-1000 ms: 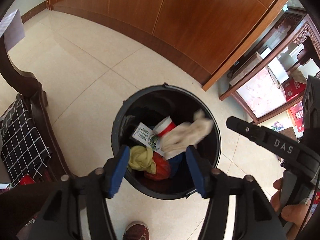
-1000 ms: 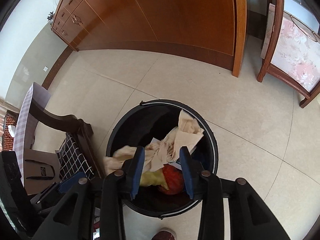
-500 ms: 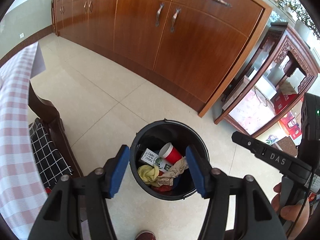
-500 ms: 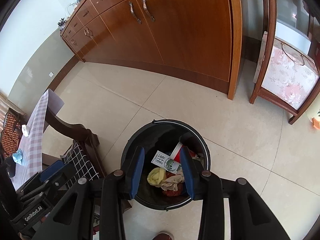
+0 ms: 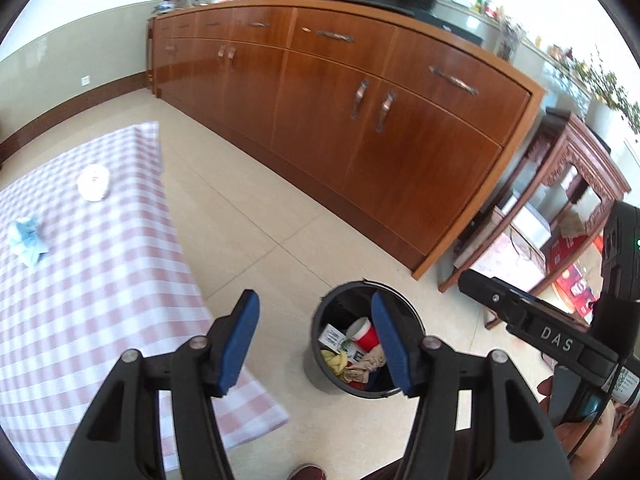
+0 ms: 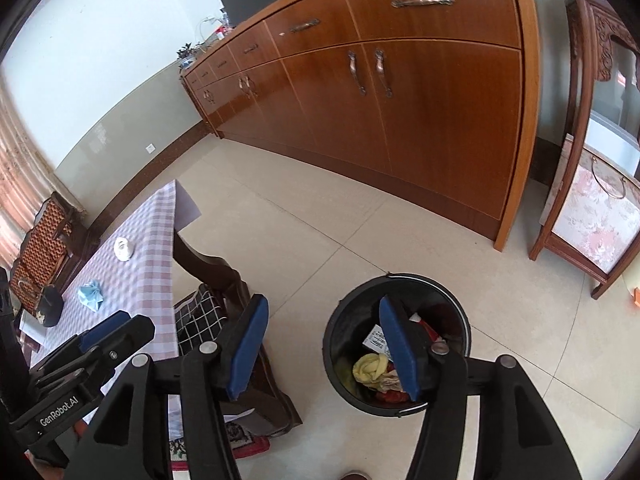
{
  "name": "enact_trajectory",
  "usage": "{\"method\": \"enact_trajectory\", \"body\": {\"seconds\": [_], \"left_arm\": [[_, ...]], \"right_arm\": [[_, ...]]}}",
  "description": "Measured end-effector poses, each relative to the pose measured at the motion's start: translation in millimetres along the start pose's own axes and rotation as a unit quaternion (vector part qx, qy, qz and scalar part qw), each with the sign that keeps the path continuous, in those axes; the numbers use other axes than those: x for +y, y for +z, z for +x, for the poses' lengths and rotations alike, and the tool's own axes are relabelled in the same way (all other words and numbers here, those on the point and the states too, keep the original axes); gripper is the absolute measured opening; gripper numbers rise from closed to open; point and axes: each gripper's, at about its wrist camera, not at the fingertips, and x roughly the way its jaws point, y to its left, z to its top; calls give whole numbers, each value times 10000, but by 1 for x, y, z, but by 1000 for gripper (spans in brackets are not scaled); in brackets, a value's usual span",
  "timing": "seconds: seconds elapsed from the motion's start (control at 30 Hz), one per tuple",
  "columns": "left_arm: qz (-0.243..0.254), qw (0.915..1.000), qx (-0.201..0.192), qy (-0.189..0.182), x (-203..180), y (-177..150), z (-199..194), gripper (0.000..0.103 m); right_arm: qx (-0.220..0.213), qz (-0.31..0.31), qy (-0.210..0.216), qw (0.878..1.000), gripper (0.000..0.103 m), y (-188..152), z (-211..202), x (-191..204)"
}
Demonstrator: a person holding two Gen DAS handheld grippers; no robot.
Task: Collect trash
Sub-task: 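Move both open grippers back over the table toward the mask and bag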
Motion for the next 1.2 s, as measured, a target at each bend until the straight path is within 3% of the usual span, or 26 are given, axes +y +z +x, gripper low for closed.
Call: {"method": "enact_trajectory", "body": {"seconds": [0.33, 0.7, 0.97, 1.2], "left_arm": [[-573, 9963, -344, 537, 87, -10, -59, 60], [-1119, 9850, -621, 1161, 160, -36, -113, 60], [-1403, 9752, -778, 1528, 192, -41, -125, 61], [-1620, 9726, -583, 1564, 230, -31, -94, 64]], "right_arm": [[-28, -728, 594, 9956, 61, -7, -3, 112], [12, -1355, 1025, 9855, 61, -38, -7, 207], [145, -1637, 1369, 9768, 61, -46, 8, 243], [273, -1716, 1483, 9735, 65, -42, 44, 266]]}}
